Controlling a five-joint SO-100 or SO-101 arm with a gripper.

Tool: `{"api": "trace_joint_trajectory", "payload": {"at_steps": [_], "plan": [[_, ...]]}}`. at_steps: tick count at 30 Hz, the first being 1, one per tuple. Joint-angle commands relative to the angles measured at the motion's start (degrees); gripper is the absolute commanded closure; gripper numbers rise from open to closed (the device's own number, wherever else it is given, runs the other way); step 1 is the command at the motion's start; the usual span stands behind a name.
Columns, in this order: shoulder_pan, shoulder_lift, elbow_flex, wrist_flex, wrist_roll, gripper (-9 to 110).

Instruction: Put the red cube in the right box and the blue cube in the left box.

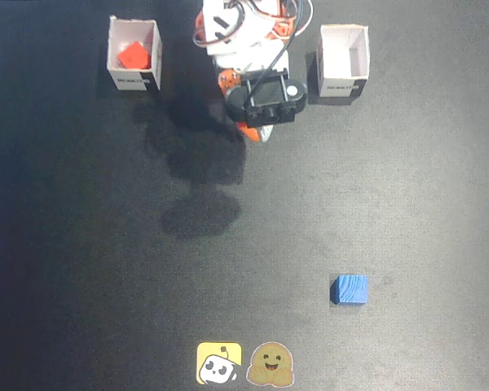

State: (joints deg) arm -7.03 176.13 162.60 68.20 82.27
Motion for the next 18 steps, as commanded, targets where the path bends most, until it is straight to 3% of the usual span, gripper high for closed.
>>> {"api": "trace_joint_trajectory", "payload": {"at_steps": [1,7,18], "plan": [[-0.62,-7.29,-7.29,-3.78,-0.97,101],[-2.20,-37.44,-26.02,-9.05,-0.97,101],[-4.66,-58.62,-35.68,-24.43,4.57,101]]}}
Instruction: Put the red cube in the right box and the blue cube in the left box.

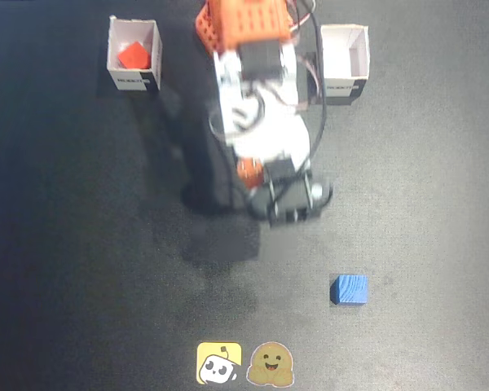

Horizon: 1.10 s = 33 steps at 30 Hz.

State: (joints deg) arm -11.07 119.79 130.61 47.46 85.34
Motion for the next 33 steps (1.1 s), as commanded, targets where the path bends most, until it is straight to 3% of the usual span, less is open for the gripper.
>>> {"api": "trace_joint_trajectory", "payload": {"at_steps": [1,17,33], "plan": [[-0.88,-3.16,-3.78,-4.92,2.37,101],[-12.22,-16.17,-16.35,-4.13,14.77,100],[-17.23,-27.86,-29.09,-1.49,19.95,89]]}}
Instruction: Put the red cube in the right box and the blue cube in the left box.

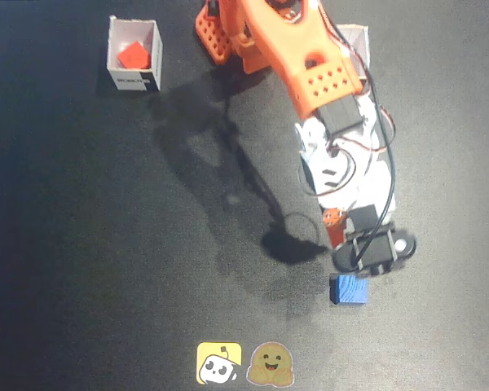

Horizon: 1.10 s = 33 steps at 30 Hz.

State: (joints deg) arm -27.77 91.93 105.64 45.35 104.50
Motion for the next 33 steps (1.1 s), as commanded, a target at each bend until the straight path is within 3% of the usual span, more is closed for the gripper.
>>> {"api": "trace_joint_trajectory", "payload": {"at_steps": [1,11,33], "plan": [[-0.53,-0.62,-4.75,0.88,1.41,89],[-0.35,-7.73,-12.57,1.85,2.20,82],[1.58,-26.10,-31.46,7.38,3.87,81]]}}
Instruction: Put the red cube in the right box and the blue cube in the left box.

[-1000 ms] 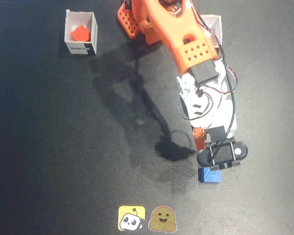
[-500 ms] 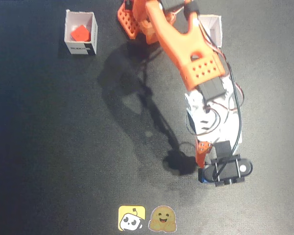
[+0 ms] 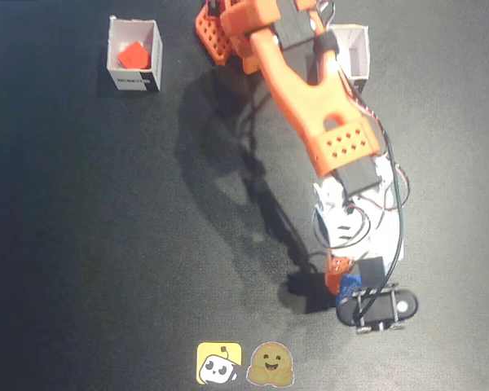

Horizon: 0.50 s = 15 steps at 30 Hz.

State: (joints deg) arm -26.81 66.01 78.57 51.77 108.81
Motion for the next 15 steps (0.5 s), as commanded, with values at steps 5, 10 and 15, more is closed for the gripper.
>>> {"api": "trace_joint_trajectory", "payload": {"at_steps": [5,10,15], "plan": [[1.23,-3.34,-7.73,2.90,-0.09,81],[1.14,-3.78,-8.17,2.55,0.18,80],[0.18,-4.66,-8.79,2.37,1.23,80]]}}
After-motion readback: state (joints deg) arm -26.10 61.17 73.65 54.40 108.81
